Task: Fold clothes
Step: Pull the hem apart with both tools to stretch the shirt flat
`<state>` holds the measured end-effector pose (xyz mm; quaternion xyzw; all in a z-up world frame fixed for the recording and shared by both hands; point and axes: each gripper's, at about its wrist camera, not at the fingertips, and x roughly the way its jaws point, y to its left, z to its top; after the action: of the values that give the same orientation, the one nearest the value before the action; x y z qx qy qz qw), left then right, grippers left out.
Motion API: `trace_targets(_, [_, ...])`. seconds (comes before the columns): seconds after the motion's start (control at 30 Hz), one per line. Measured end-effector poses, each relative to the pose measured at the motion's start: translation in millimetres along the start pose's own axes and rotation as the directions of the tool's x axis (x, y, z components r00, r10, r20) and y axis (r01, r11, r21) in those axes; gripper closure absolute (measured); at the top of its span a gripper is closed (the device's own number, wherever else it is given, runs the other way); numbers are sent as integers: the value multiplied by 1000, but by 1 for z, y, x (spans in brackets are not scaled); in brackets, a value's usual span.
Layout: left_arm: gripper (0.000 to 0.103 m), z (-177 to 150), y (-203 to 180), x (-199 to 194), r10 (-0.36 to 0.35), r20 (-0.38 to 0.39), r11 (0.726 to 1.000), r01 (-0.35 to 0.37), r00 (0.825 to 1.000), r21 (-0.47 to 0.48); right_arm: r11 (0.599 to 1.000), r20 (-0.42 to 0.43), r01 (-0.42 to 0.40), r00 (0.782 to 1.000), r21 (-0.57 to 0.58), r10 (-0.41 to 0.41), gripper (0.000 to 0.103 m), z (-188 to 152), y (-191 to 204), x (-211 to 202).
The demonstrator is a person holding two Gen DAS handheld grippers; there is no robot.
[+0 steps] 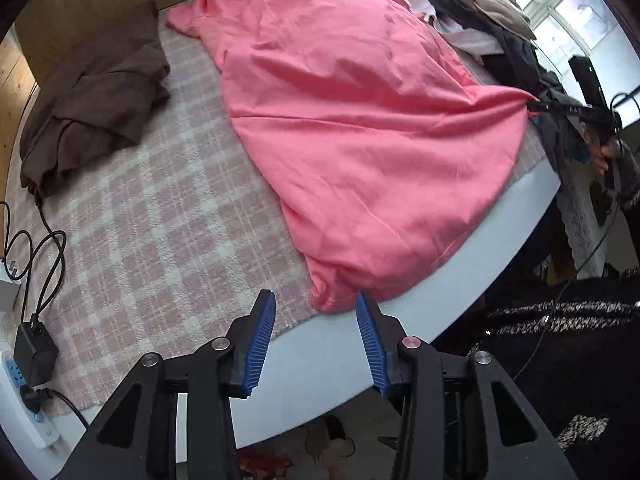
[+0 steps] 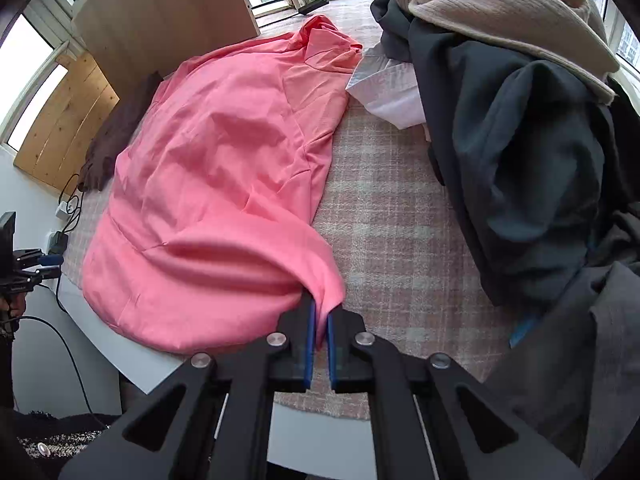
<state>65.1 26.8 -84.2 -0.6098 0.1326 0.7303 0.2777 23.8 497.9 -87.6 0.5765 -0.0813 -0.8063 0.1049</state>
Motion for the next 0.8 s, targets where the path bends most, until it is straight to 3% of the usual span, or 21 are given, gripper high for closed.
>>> trace_targets(0.23, [65,3,-28,38,63,1,988,-63,998,139,1000,-30,-5,1000,-17,4,98,0,6,7])
trace_targets(0.3, [96,6,-29,46,79,-16,987,-76,997,138,1000,-22,-5,1000,-23,5,98,1,7,5])
trace_targets(0.33, [102,7,-30,50,86,-24,987,-81,996,138,1000,-18,-5,1000,-26,5,98,1,7,4])
trace_targets(0.37, [102,7,-31,48,64,-29,990,-60,998,125,1000,-14,-5,1000,-29,5,98,2,8,3])
trace_targets(0.5, [102,-3,-33,1,-98,27,995,98,995,19,999,20,-13,1000,-42,14,98,2,8,-13])
trace_targets(0.6, [102,-31,-11,-63,-170,173,970,196,970,-143,994,36,-71,997,-79,74,98,0,21,-27])
trace_targets(0.67, [102,-51,21,-86,-126,226,946,186,966,-265,986,44,-121,991,-117,127,96,-2,34,-35])
trace_targets(0.77, [102,-68,61,-68,-55,185,903,128,981,-409,972,-20,-155,988,-176,154,53,-13,48,-27])
trace_targets(0.8, [102,-71,68,-61,-42,170,895,112,985,-433,972,-11,-137,990,-188,137,53,-20,48,-25])
